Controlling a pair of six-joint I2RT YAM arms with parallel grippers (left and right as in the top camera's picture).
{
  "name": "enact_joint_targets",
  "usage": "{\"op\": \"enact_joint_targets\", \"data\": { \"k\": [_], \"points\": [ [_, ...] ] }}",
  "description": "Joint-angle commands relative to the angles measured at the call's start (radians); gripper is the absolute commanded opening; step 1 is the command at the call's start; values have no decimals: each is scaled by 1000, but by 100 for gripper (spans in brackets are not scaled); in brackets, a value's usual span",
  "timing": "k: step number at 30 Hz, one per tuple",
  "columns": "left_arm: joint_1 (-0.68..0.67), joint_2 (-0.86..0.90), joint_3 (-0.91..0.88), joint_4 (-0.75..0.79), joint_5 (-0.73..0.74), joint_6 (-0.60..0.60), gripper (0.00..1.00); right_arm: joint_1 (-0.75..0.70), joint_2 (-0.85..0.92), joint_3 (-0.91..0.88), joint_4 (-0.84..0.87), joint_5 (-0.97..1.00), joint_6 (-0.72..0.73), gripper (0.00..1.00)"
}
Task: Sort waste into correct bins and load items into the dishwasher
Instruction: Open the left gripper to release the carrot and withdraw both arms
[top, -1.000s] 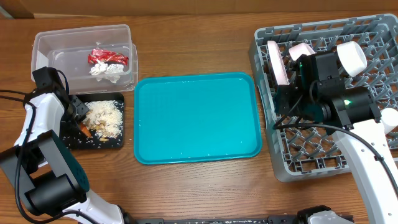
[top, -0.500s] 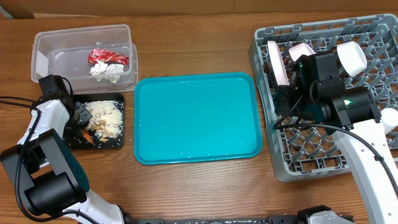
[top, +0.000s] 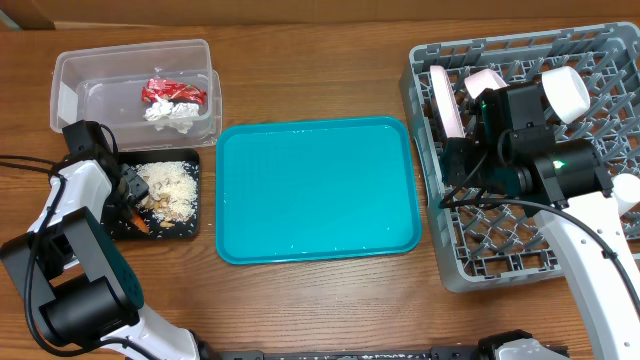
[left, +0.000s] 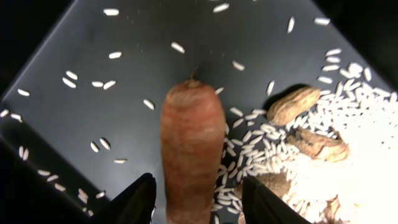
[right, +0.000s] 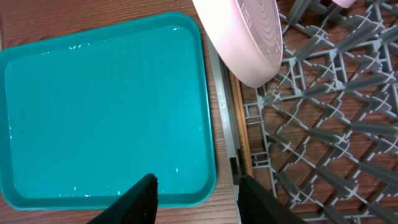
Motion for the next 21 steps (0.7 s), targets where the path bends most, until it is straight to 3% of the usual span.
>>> {"op": "enact_joint_targets", "data": {
  "k": [1, 4, 7, 12, 14, 16, 18, 20, 21],
  "points": [
    [3, -28, 24, -26, -5, -11, 48, 4, -2, 1, 8, 6, -6, 45],
    [-7, -74, 62, -55, 10, -10, 49, 4, -2, 1, 23, 5, -6, 45],
    [-32, -149, 98, -68, 71, -5, 49, 4, -2, 1, 81, 1, -5, 56],
    [-144, -278, 114, -58, 232, 132, 56, 5, 11, 1, 242, -94, -6, 66],
    [-203, -303, 114, -68, 265, 207, 66, 5, 26, 1, 281, -155, -32, 70],
    [-275, -312, 114, -130, 272, 262, 84, 5, 46, 1, 280, -226, -105, 79],
    [-329, -310, 114, -247, 271, 271, 91, 5, 67, 1, 227, -245, -151, 86],
    [-367, -304, 114, -381, 275, 262, 100, 5, 86, 1, 150, -237, -152, 100],
    [-383, -303, 114, -446, 275, 251, 100, 3, 94, 1, 116, -233, -153, 100]
  ]
}}
